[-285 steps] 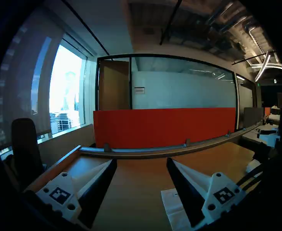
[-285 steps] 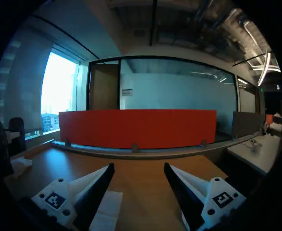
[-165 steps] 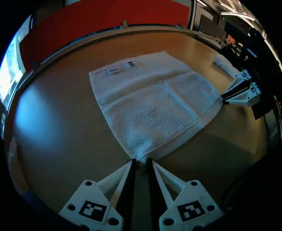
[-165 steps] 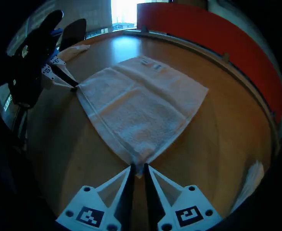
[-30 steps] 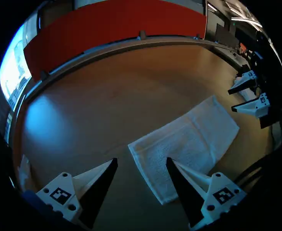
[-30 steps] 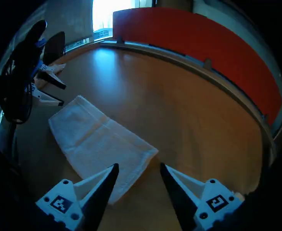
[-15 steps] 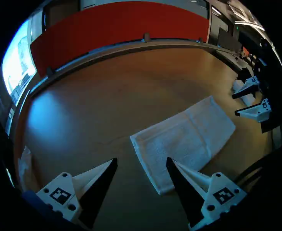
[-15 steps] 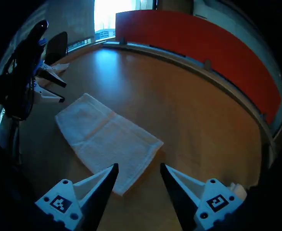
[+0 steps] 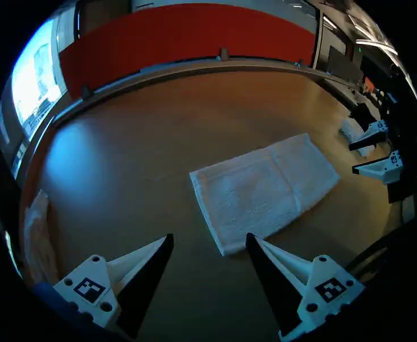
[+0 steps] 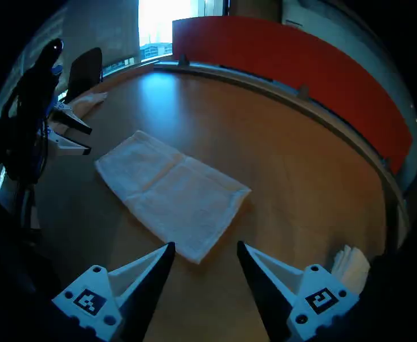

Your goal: Fold towel

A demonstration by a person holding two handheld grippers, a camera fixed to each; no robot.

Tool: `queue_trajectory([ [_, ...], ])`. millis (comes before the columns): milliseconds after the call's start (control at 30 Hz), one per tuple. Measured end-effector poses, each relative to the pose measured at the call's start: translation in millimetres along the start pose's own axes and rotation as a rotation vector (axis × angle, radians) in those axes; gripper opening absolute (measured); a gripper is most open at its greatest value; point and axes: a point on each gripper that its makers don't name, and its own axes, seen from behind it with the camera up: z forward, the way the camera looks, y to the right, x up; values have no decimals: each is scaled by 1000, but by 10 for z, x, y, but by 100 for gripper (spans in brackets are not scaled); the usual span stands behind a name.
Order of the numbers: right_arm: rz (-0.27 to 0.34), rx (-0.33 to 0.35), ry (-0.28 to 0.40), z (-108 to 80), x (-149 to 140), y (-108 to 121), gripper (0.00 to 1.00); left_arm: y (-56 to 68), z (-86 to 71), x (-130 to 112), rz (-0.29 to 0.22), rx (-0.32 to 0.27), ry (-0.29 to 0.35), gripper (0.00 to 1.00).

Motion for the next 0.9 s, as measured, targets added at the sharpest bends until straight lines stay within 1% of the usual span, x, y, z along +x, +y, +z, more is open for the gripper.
queue_trajectory([
  [167,4,1,-2,-14,-42,-23,83,2,-40,-28,-14,4,9,94],
  [367,-13,6,-5,11,-50,-19,83,-55,-91,-41,-32,28,26,94],
  [567,-40,15,-12,40,-49,1,83,-138,-184,-101,-70,63,51,94],
  [767,-58,29,-21,77,-46,5,83,-202,-299,-223,-118,91,65,94],
  [900,-70,37,-22,112,-25,1,83,-244,-372,-308,-139,108,69,94],
])
